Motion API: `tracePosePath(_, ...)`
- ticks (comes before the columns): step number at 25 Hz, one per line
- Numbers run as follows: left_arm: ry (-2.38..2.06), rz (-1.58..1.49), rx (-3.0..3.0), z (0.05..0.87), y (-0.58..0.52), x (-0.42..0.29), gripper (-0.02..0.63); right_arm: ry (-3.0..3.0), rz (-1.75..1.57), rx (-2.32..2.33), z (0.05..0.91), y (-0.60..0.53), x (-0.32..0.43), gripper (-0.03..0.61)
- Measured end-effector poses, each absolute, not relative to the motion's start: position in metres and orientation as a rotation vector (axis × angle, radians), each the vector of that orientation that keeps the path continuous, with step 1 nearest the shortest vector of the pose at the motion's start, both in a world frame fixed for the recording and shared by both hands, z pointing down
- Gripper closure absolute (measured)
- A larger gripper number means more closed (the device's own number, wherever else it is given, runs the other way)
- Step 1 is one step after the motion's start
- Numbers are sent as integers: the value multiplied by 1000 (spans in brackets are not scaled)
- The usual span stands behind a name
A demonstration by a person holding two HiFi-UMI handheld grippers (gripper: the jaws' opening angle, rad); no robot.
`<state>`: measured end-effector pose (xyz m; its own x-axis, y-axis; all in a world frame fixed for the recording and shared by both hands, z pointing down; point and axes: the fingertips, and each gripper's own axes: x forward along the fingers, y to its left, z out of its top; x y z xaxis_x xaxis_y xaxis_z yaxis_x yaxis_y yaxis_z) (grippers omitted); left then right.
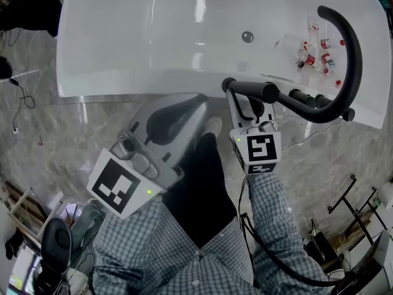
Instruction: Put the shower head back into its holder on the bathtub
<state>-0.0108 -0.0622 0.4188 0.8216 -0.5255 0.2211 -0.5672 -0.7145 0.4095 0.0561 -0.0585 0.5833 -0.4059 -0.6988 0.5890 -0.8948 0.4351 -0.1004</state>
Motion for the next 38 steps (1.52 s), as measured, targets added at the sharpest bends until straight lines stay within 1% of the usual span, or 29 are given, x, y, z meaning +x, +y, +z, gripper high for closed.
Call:
tracePosePath(17,-801,125,2518,429,-58,-18,606,-2146,486,1305,618,-56,51,459)
tracePosePath(38,-786,156,2515,442,-45,-22,606,-2130,601,1385,621,-39,55,459)
